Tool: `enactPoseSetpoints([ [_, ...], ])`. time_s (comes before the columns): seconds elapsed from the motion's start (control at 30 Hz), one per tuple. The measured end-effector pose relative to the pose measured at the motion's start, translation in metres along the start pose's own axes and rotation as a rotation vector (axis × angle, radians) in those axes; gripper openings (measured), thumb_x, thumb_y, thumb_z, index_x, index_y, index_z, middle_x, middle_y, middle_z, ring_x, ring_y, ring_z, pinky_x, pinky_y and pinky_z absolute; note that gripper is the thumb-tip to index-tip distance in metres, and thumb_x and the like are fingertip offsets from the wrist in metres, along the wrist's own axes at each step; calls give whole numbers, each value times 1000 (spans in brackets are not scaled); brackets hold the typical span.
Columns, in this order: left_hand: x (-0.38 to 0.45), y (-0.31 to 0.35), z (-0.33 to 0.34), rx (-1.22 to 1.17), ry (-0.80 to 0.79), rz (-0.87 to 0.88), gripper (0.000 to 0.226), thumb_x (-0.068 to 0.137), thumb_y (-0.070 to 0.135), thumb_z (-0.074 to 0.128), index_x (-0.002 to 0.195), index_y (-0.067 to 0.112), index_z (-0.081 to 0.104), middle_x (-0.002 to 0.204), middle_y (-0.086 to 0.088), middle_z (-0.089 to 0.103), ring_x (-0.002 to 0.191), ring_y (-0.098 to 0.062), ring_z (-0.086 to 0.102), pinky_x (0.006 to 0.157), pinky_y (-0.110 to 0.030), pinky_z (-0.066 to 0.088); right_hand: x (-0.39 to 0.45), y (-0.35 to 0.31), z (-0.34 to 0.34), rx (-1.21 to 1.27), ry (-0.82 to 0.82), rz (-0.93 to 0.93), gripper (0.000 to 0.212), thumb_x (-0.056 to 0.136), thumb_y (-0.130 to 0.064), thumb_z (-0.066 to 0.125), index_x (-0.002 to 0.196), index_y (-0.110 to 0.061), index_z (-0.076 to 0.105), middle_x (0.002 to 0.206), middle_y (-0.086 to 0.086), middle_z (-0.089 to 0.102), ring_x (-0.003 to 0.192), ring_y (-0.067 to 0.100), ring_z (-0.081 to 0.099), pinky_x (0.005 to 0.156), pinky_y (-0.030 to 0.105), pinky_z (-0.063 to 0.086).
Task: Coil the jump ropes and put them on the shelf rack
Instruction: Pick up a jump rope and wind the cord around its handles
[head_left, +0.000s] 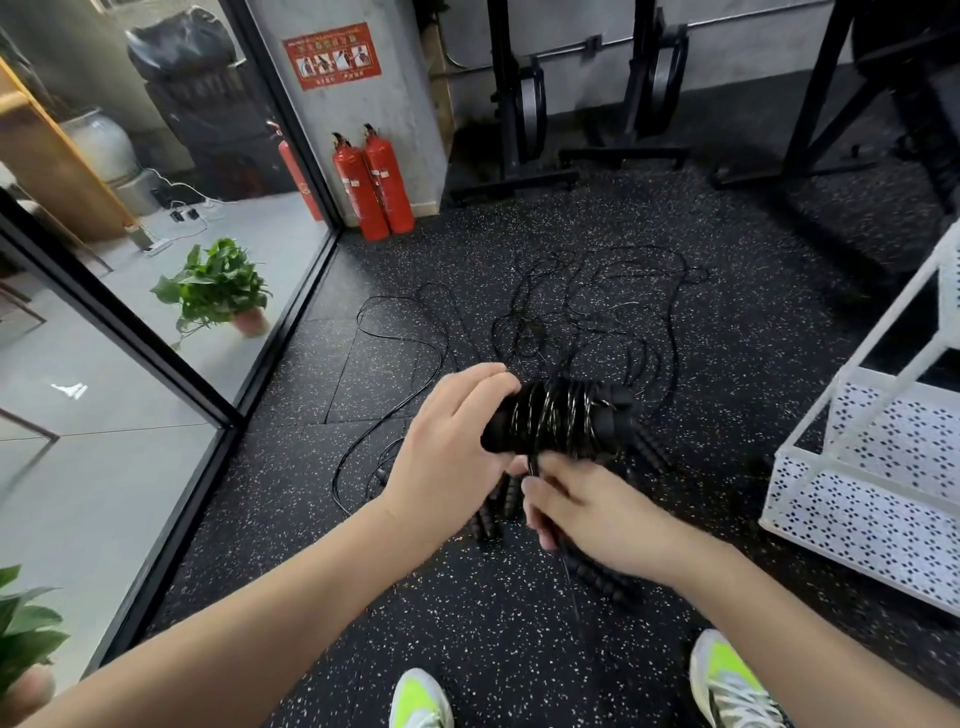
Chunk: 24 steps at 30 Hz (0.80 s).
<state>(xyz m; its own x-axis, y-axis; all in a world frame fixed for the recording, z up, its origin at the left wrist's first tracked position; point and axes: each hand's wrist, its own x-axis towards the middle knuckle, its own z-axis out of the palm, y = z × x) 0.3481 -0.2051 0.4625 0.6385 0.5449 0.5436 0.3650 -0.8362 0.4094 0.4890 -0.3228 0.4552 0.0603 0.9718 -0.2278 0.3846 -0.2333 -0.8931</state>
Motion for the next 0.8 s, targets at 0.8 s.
enactPoseSetpoints([
  [0.8, -7, -20, -4, 91, -506, 360, 60, 76, 4, 36, 134, 9, 47, 131, -8, 54, 124, -29, 49, 110, -43, 42, -3, -19, -72, -730, 150, -393, 29, 88, -59, 59, 108, -44, 74, 100, -25, 70, 103, 0, 55, 104, 33, 37],
])
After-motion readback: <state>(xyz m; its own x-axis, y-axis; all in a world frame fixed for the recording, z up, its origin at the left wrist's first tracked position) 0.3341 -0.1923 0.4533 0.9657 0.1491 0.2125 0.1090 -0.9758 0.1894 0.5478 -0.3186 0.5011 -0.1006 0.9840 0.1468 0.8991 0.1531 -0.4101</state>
